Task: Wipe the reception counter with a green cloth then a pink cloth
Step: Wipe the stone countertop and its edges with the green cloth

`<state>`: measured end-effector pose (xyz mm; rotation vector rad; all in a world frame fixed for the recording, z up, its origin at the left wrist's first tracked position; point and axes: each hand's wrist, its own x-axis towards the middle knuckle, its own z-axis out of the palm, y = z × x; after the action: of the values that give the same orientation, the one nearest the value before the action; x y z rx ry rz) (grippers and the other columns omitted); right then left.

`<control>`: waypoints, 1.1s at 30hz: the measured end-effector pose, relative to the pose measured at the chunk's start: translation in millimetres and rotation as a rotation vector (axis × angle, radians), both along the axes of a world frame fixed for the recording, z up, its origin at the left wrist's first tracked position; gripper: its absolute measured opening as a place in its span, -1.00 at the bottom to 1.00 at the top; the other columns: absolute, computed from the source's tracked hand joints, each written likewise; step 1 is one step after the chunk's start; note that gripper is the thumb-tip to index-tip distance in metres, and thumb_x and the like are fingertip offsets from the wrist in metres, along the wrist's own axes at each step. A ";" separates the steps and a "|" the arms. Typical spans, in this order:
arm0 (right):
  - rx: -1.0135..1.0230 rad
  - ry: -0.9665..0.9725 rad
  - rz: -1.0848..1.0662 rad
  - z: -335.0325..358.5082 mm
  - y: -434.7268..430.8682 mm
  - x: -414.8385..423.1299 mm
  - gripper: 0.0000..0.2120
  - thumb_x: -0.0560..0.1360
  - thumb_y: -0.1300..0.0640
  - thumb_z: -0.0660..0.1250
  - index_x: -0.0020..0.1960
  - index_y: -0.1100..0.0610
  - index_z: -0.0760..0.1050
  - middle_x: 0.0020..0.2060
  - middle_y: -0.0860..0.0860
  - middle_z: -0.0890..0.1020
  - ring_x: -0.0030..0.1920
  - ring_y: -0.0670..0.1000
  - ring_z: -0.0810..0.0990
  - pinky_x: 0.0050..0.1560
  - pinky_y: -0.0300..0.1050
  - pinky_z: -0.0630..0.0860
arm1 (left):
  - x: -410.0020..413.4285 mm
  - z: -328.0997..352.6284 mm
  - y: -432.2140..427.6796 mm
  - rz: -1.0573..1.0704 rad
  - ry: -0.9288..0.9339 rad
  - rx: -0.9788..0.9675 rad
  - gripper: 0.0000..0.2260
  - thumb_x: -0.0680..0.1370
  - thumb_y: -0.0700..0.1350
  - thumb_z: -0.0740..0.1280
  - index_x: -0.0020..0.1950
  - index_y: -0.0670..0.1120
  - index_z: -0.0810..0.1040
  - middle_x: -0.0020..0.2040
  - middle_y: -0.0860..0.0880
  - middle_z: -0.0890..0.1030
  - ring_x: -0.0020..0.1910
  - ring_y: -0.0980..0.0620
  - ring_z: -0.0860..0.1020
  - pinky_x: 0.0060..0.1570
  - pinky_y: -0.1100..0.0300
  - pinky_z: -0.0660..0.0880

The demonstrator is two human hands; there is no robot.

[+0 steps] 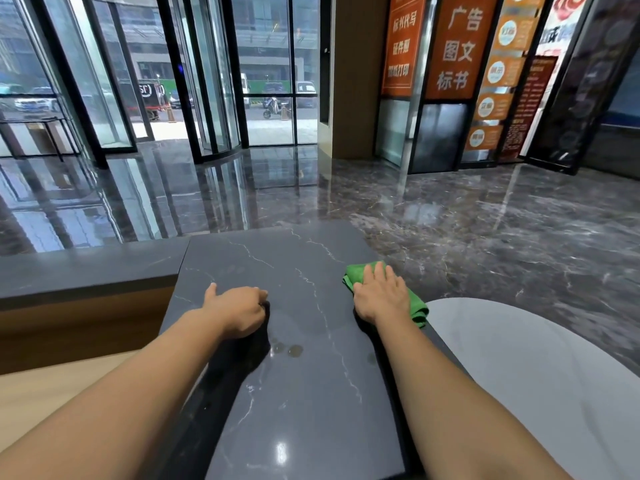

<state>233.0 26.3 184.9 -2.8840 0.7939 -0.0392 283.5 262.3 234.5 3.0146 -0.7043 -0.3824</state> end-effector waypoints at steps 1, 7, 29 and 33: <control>0.011 -0.001 0.001 0.6 11.3 -4.6 -0.44 0.66 -0.01 -0.09 0.60 0.13 -0.08 0.59 0.10 -0.08 0.58 0.09 -0.10 0.54 0.06 -0.08 | -2.5 1.6 3.8 0.000 0.000 -0.007 -0.63 0.60 -0.15 0.06 0.39 -0.05 0.40 0.43 0.00 0.40 0.42 -0.05 0.34 0.45 -0.25 -0.17; 0.068 -0.010 0.050 3.2 91.0 -19.6 -0.44 0.66 0.00 -0.09 0.60 0.15 -0.11 0.59 0.10 -0.12 0.58 0.10 -0.14 0.54 0.07 -0.13 | -17.6 4.6 28.2 0.003 -0.001 -0.036 -0.64 0.63 -0.12 0.07 0.42 -0.01 0.38 0.43 -0.01 0.41 0.43 -0.07 0.33 0.45 -0.24 -0.14; 0.065 0.014 -0.084 3.6 -19.3 -39.9 -0.43 0.65 -0.02 -0.05 0.60 0.13 -0.08 0.59 0.10 -0.07 0.58 0.11 -0.11 0.52 0.09 -0.01 | -42.8 2.1 -18.5 -0.179 0.010 0.016 -0.61 0.68 0.01 -0.04 0.42 -0.07 0.36 0.56 0.01 0.16 0.55 0.00 0.11 0.46 -0.25 -0.18; 0.039 0.021 -0.113 4.2 -9.4 -44.8 -0.43 0.66 -0.01 -0.06 0.60 0.13 -0.10 0.59 0.10 -0.09 0.57 0.11 -0.12 0.53 0.09 -0.05 | -42.3 3.4 -8.4 -0.204 -0.012 -0.007 -0.61 0.68 0.03 -0.04 0.40 -0.09 0.37 0.56 0.02 0.16 0.55 0.00 0.10 0.45 -0.24 -0.16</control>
<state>188.2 16.9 189.2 -2.8047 0.9502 -0.0060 241.2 253.9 237.9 2.9487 -1.0158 -0.3651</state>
